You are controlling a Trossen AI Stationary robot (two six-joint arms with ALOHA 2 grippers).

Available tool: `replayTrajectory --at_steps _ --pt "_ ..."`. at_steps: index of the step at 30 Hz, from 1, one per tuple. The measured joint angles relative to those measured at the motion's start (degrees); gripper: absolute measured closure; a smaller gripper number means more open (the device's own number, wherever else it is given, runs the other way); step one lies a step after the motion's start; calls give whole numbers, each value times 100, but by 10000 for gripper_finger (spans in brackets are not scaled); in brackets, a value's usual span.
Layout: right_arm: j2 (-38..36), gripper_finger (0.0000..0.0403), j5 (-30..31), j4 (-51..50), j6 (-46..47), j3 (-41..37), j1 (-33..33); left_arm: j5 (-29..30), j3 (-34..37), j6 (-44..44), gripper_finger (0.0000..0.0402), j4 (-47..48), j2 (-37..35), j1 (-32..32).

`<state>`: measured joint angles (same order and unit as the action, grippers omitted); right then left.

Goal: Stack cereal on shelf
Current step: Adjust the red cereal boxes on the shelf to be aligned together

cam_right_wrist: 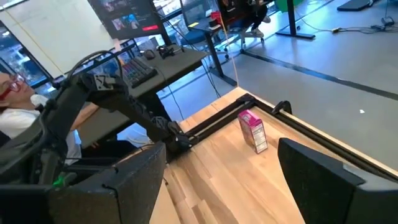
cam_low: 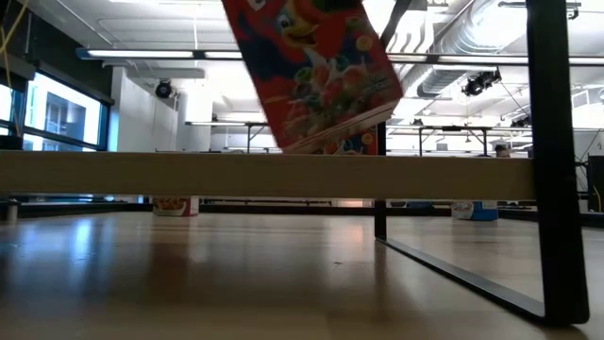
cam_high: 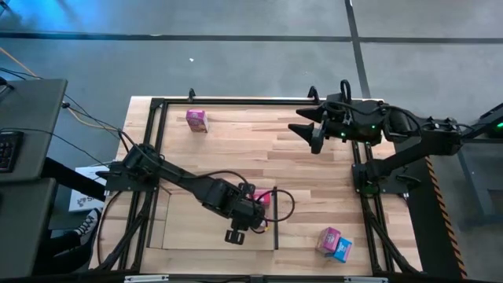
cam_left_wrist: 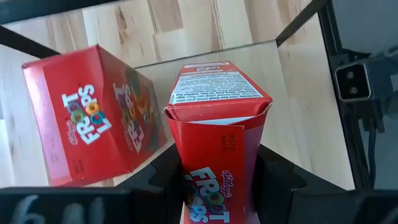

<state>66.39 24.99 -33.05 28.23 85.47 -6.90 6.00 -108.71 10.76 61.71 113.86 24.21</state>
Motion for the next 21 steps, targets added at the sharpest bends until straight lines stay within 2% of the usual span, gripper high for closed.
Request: replayTrajectory --at_steps 8,21 --pt "0 100 -1 -59 -31 0 0 0 0 -105 263 -246 0 -20" --pt "-2 100 -7 -56 -169 0 0 56 0 -145 215 -335 9 -20"
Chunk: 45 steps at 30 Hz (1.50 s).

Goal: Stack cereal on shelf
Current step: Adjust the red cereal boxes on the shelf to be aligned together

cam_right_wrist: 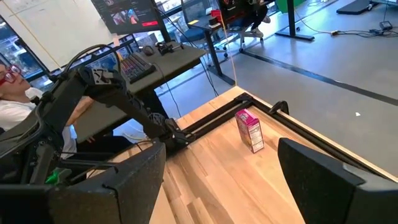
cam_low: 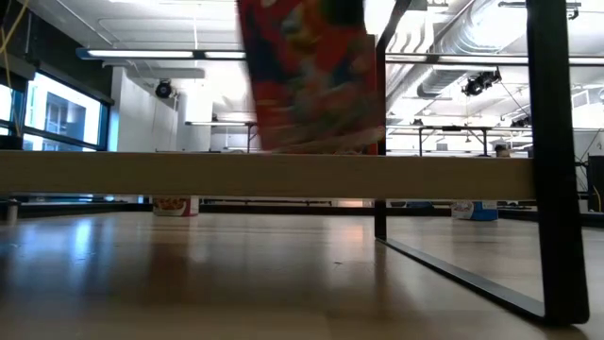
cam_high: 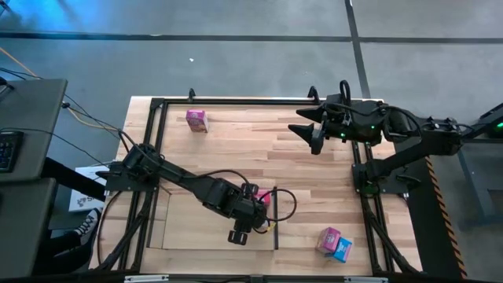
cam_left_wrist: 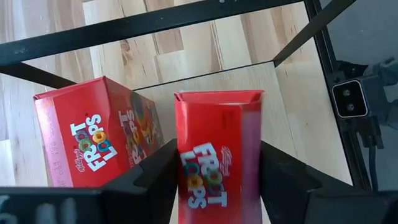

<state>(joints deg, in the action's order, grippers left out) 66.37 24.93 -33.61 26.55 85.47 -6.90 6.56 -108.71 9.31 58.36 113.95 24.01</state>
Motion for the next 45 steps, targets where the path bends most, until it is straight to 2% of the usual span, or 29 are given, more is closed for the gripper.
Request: replayTrajectory --at_steps 13,19,22,25,27,29,33,36,40,45 --pt "-4 100 -2 1 -2 -2 0 10 0 71 195 -352 -105 -57" --pt "-4 100 -4 0 0 -4 0 -31 -4 422 197 -269 -807 -37" --pt "-4 100 -54 1 42 -4 2 499 88 510 226 53 -1307 196" --pt "-4 100 -116 -3 42 -4 2 1436 624 594 296 204 -1856 626" --pt "-4 100 -118 -38 41 -4 0 1610 1198 870 360 20 -2207 861" --pt "-4 100 -116 -64 42 -4 2 1613 1884 1279 389 -207 -2540 992" --pt "-4 100 -115 -92 42 -4 2 1144 3176 1750 397 -1001 -2871 1054" --pt "-4 100 -111 -92 42 -4 2 910 3834 1908 399 -1677 -2864 1023" --pt "9 100 -111 -96 44 -5 2 916 4387 2243 401 -2517 -2689 1006" --pt "9 100 -105 -105 44 -7 2 918 4570 2473 401 -3321 -2519 1040"
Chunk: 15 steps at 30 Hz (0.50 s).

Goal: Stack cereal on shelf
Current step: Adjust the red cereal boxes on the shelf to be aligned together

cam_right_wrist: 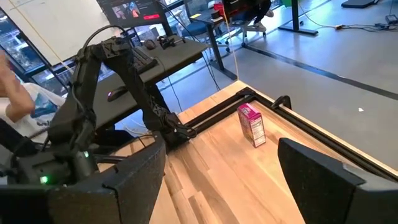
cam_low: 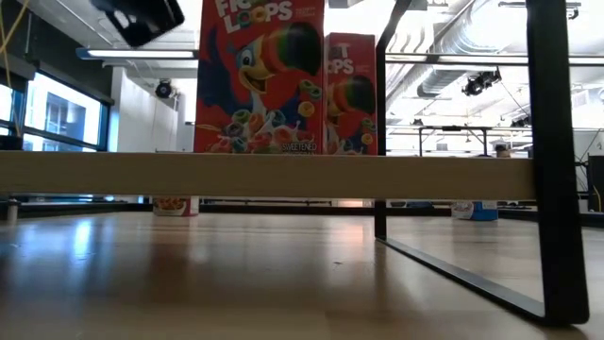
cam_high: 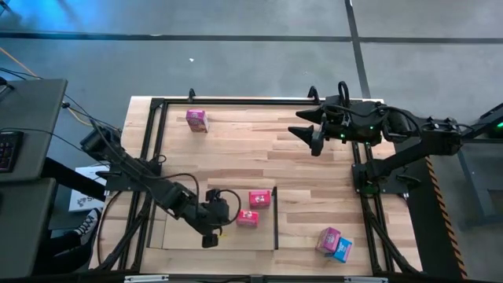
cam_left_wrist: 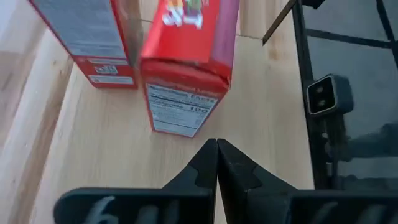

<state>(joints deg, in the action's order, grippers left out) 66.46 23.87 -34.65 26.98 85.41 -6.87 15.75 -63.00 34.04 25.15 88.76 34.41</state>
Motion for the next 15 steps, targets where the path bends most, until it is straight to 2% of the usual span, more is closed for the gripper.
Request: replayTrajectory --at_steps 10,15 --pt "0 100 35 -108 -43 0 12 133 68 -486 401 -353 625 -328" --pt "0 100 130 -186 -44 0 15 -92 63 -673 401 -673 822 -335"
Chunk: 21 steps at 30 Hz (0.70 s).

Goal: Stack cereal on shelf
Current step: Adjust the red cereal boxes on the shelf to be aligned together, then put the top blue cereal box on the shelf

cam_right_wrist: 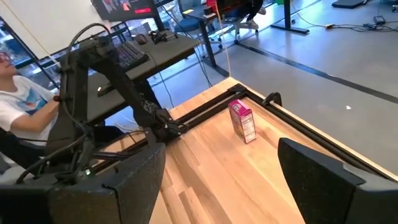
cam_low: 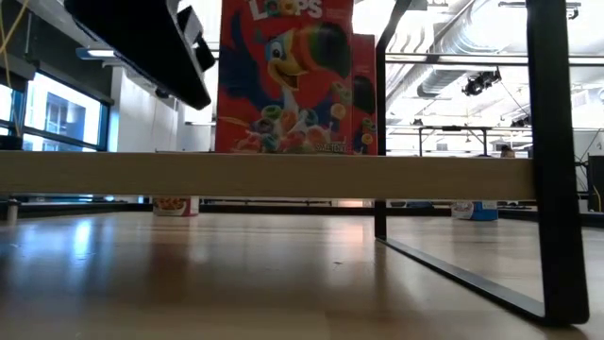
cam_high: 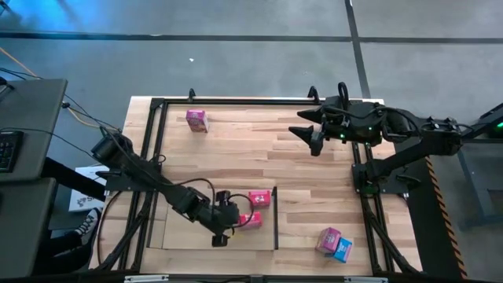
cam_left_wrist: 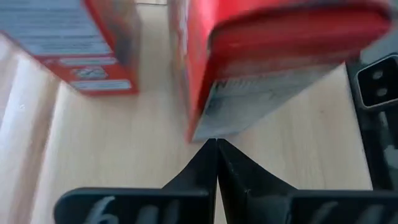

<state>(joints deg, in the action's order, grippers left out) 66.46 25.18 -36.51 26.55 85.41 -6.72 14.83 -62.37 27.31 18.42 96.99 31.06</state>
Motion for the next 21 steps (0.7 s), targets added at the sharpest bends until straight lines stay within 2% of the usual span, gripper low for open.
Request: replayTrajectory --at_steps 8,17,21 --pt "2 100 30 -66 -84 0 0 -77 -2 -48 401 -676 120 -162" --pt "2 100 36 -58 -109 0 0 -79 -2 -214 401 -810 120 -449" --pt "2 100 38 -57 -153 0 0 -234 -2 -209 401 -478 -67 -447"
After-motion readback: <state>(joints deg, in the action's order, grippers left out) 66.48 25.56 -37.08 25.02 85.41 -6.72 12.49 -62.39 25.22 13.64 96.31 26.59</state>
